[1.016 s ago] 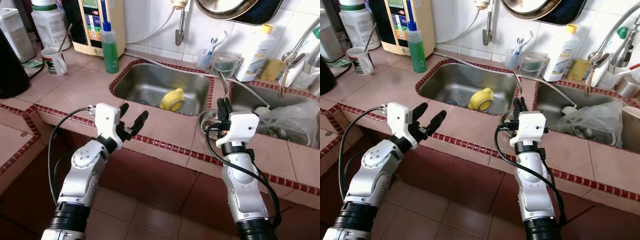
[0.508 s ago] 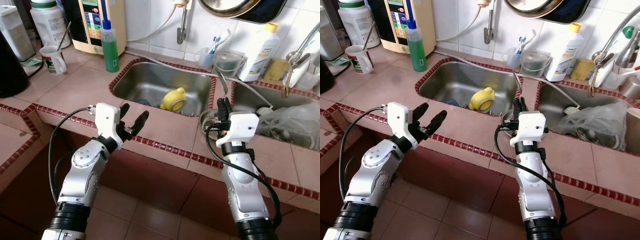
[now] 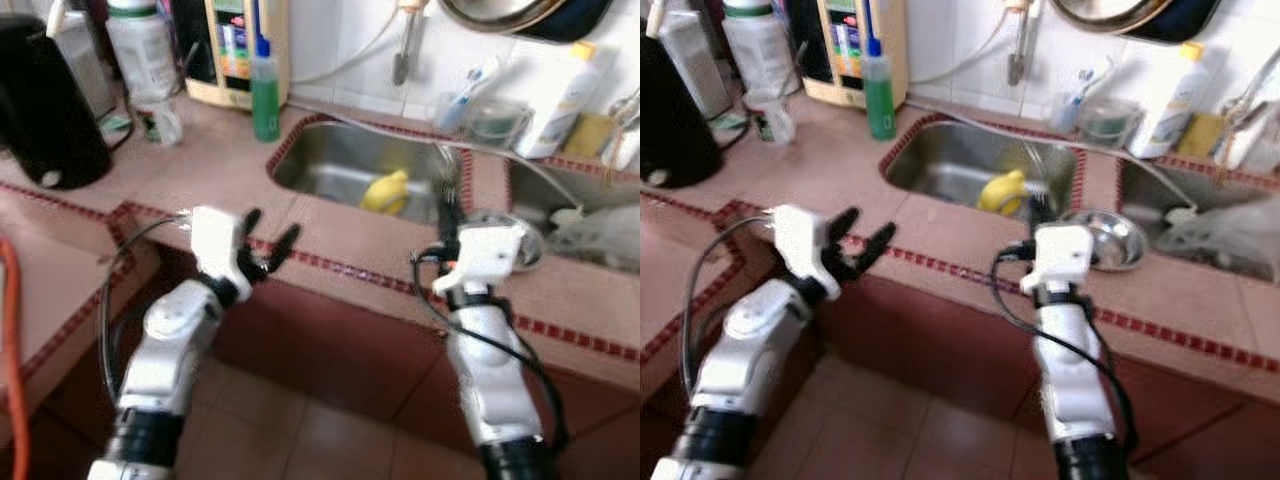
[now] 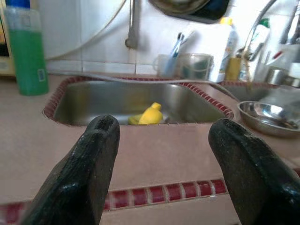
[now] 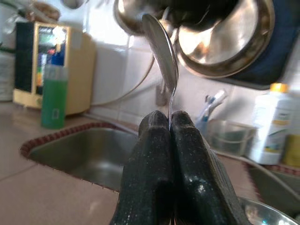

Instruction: Kitchen organization

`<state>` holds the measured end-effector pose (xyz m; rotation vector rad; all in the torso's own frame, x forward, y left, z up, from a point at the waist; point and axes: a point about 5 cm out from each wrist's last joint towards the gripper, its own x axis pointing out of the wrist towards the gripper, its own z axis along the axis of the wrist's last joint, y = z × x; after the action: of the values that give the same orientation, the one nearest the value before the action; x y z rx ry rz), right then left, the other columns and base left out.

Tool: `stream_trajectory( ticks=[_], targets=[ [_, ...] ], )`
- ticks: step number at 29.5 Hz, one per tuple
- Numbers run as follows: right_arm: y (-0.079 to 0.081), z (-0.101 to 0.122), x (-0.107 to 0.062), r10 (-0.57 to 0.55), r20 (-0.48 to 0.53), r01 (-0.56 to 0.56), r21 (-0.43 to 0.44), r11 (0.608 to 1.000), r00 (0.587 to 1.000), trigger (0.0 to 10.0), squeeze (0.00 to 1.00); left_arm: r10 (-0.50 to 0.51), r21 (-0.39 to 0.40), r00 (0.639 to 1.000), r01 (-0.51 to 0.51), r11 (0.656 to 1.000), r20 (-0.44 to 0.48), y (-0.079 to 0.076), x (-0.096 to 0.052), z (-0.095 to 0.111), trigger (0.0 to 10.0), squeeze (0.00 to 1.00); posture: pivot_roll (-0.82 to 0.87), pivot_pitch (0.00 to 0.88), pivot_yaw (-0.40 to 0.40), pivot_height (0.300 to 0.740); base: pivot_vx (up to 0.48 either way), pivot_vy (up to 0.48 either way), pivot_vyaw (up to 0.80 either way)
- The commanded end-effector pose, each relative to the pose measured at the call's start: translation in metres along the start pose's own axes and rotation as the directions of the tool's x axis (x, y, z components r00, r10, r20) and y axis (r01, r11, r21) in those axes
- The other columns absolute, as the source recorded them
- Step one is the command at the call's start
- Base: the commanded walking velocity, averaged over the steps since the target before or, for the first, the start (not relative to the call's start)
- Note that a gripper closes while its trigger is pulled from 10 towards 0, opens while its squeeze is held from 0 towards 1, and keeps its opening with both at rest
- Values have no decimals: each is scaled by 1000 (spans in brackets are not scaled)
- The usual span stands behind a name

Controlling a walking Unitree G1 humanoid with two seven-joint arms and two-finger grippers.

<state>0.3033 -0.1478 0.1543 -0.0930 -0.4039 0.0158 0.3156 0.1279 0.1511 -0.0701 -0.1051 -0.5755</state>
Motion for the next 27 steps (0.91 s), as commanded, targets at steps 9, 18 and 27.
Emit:
stream_trajectory(
  ticks=[9,18,27],
  targets=[
    [5,4,3,9,19,-9,13,1000,1000,10000,0,-26,61,999,24,998,20,0,-3,8,10000,0,105,0,-38,740,0,0,0],
    [5,2,2,-7,6,7,21,1000,1000,10000,0,-40,68,999,39,997,17,0,-4,9,10000,0,106,0,-34,740,326,0,0],
    [3,-1,2,-29,-23,30,29,999,999,10000,0,-44,67,999,43,997,15,0,-4,9,10000,0,107,0,-31,740,436,0,-427]
  ],
)
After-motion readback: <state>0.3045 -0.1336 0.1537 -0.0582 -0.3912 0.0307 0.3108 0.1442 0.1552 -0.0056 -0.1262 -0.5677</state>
